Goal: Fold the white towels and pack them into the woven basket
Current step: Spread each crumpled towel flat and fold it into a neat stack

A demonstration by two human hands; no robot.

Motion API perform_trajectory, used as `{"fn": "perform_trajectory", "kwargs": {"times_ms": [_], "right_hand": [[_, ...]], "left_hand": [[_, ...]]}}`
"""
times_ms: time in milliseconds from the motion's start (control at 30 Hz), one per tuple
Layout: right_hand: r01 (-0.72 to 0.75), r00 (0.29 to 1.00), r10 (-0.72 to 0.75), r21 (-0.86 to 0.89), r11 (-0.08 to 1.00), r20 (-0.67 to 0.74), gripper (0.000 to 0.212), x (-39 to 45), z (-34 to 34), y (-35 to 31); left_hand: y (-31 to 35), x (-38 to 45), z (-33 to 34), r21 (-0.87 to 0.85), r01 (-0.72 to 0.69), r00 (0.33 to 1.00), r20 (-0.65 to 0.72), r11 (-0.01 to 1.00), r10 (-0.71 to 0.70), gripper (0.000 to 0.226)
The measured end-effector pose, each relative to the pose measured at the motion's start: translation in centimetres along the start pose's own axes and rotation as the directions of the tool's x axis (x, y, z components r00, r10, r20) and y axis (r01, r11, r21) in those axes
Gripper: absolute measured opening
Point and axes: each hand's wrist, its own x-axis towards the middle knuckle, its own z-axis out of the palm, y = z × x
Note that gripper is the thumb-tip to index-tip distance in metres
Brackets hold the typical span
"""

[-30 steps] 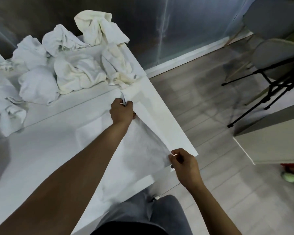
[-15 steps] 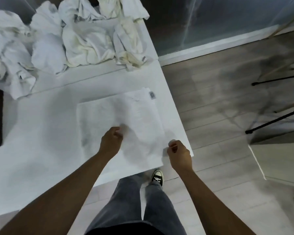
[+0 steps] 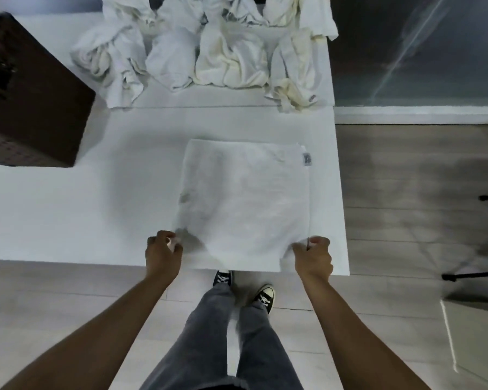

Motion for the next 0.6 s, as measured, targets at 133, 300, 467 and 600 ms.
{"fn": "perform_trajectory", "kwargs": {"times_ms": [133,300,467,600], "right_hand": [[-0.056,0.997,0.06,-0.075,0.996,0.044,0.019,0.7,0.6,-0.1],[0.008,0.999,-0.01,0.044,0.999,0.047,0.016,0.2,1.1,-0.2],[0.018,1.0,-0.017,0.19,0.982,-0.004,0.016,-1.4,0.5,0.9],[0.019,1.0,-0.021,0.271,0.962,0.003,0.02,-4.2,0.0,1.8]], "left_hand": [[-0.6,0.6,-0.2,-0.082,0.077,0.997,0.034,0.994,-0.075,0.045],[-0.9,2.0,0.4,-0.213,0.197,0.979,0.085,0.957,-0.183,0.036],[-2.0,1.8,0.3,-0.293,0.23,0.972,0.124,0.928,-0.201,0.005],[-4.4,0.3,-0.9,-0.452,0.278,0.957,0.202,0.847,-0.206,0.013]]}}
